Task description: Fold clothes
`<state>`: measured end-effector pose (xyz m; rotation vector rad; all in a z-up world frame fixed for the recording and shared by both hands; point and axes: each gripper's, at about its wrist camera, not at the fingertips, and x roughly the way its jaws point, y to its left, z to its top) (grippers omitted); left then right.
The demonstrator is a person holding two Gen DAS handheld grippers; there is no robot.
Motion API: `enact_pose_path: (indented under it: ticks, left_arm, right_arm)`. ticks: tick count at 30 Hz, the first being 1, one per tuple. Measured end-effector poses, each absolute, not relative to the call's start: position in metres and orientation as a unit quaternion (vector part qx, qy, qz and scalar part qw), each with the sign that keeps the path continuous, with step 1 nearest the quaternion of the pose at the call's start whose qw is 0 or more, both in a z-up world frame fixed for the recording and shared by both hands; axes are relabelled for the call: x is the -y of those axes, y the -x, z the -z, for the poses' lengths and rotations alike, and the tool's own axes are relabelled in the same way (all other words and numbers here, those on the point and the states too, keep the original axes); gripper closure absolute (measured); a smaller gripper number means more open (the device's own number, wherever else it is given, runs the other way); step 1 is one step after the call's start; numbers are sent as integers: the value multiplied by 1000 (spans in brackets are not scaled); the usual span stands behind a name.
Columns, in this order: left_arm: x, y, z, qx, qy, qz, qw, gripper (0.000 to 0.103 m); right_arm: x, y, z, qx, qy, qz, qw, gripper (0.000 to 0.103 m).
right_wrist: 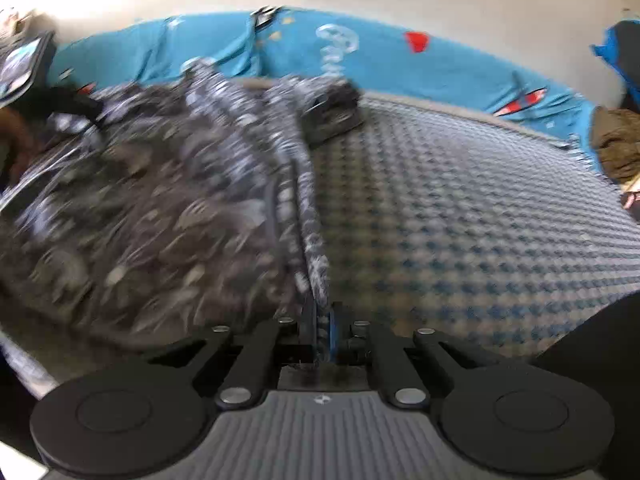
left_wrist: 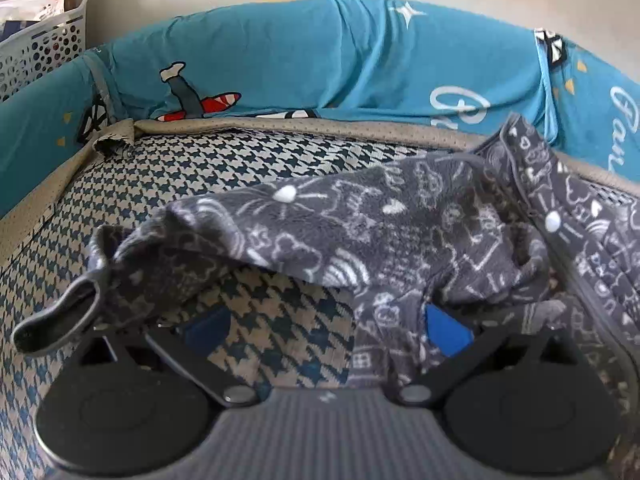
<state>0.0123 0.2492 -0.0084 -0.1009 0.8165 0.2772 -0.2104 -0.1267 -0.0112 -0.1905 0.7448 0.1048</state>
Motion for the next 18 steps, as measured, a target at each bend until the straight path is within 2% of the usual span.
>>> enact_pose_path:
  ticks: [6,7,8,9,14,18]
  left_arm:
    - [-254,-1,-1,-398,53,-137,906,0]
    - [-254,0,-4,-395,61,-135,907,0]
    - [-255,1,-6,-393,68,-133,908,0]
    - [-255,2,-9,-389,74,-132,909,0]
    - [-245,5,-20,-383,101,-124,910,0]
    - [-226,9,-26,-380,117,-99,912,0]
  right_arm:
    - [128,223,11,-383,90,-63,917,98]
    - [131,224,7,-373,80,-54,923,95]
    - [134,225,2,-363,68,-50,928,86]
    - [138,225,-3,-355,57,-47,932,82]
    - [139,214,-21,-316,61,-42,946,78]
    - [132,193,-26,-317,50,-63,945,73]
